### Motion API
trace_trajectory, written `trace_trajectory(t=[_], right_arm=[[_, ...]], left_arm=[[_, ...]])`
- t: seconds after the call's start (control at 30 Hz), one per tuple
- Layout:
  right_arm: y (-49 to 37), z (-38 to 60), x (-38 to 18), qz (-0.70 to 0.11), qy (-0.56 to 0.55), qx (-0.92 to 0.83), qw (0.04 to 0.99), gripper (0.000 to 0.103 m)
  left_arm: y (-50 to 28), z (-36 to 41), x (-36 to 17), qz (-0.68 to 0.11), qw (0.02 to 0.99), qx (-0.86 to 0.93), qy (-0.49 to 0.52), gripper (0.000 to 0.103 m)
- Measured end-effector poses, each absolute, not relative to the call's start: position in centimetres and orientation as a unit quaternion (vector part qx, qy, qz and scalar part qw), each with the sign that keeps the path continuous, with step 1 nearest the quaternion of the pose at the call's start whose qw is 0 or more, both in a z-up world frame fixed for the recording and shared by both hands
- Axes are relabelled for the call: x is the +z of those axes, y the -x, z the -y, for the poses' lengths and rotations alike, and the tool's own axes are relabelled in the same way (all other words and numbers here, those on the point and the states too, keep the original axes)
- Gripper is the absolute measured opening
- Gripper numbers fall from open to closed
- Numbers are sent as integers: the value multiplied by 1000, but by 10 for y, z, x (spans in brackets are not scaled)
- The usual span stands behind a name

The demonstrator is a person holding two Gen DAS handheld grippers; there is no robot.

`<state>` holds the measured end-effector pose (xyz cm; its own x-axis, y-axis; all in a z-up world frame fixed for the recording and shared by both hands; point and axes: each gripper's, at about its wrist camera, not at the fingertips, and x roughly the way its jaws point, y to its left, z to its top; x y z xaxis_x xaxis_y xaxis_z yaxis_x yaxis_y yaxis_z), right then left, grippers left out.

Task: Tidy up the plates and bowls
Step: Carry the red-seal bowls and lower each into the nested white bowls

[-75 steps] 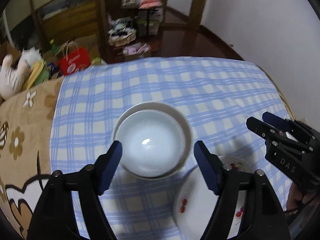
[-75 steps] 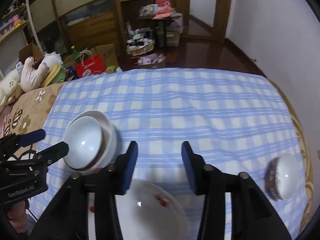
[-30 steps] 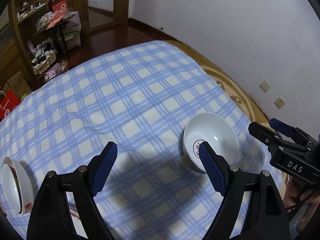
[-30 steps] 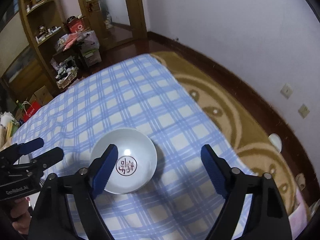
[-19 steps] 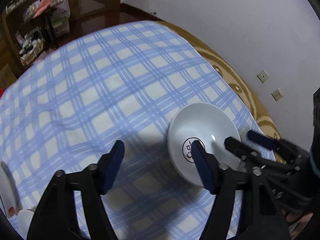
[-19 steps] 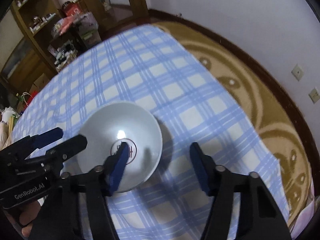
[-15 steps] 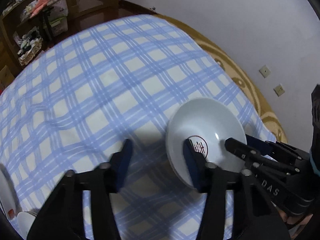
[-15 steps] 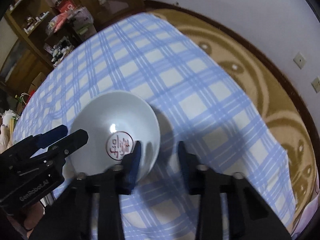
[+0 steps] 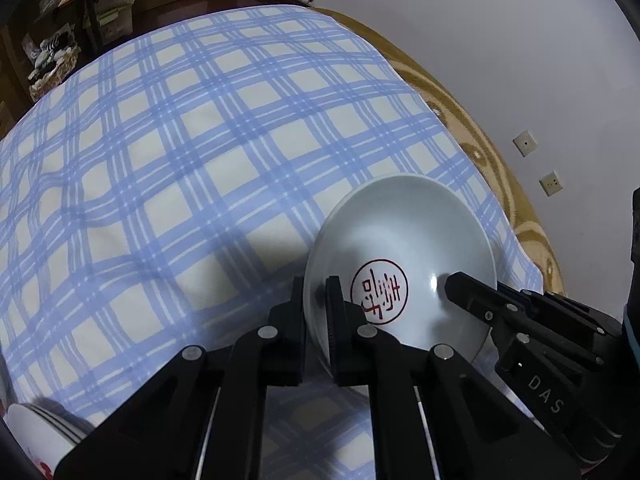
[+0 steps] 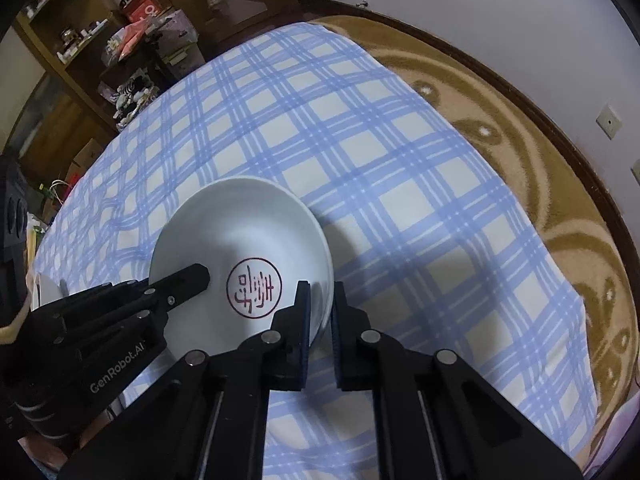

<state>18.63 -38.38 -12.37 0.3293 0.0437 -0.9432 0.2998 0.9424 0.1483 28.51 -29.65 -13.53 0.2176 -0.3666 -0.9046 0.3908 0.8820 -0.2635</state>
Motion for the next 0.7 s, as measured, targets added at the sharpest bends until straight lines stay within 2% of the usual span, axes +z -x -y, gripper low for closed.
trace_trajectory(t=[0.37,0.7], right_arm=[[-189,337,-90,-541,-143,-42,828,10],[-196,265,-74,-528,-162,31,833,10]], left_arm=[[-278,244,-103,-558,802,-214,4,12],[-265,156,-70,-542,827,-148,17,11]])
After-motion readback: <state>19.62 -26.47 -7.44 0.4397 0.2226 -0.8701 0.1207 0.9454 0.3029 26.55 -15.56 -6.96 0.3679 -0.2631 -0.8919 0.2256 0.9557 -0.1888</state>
